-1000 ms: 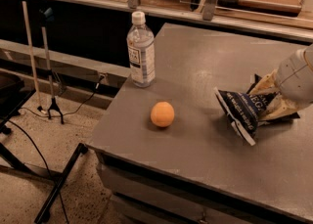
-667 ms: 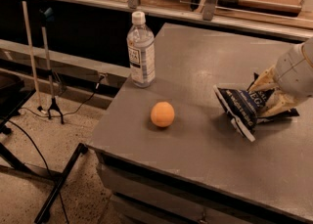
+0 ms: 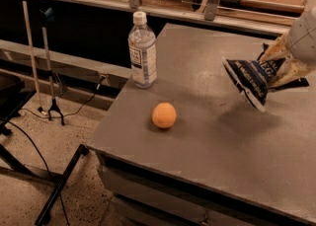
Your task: Move blue chip bag near blue plastic bottle
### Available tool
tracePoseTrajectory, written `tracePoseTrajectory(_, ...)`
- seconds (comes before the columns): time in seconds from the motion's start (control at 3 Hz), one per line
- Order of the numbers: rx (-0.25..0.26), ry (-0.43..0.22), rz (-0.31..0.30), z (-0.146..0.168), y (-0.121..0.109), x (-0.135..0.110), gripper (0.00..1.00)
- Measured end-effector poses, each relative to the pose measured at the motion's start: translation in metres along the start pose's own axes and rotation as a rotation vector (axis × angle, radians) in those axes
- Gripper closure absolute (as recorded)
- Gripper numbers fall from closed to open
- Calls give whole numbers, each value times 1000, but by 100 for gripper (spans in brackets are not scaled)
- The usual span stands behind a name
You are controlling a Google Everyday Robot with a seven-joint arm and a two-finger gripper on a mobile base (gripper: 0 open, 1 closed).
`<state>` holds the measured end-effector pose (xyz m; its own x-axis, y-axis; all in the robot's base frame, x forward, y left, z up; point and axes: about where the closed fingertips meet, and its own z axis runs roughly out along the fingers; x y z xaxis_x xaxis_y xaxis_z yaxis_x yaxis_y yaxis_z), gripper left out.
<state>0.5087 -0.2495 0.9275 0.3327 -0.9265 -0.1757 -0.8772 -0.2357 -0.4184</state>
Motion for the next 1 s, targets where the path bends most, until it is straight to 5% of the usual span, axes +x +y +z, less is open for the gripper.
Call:
tracePoseTrajectory(0.33,48,-4,-49,-7,-26,-2,100)
tracePoseTrajectory(1.0,136,-186,-180,34,-73,-49,100)
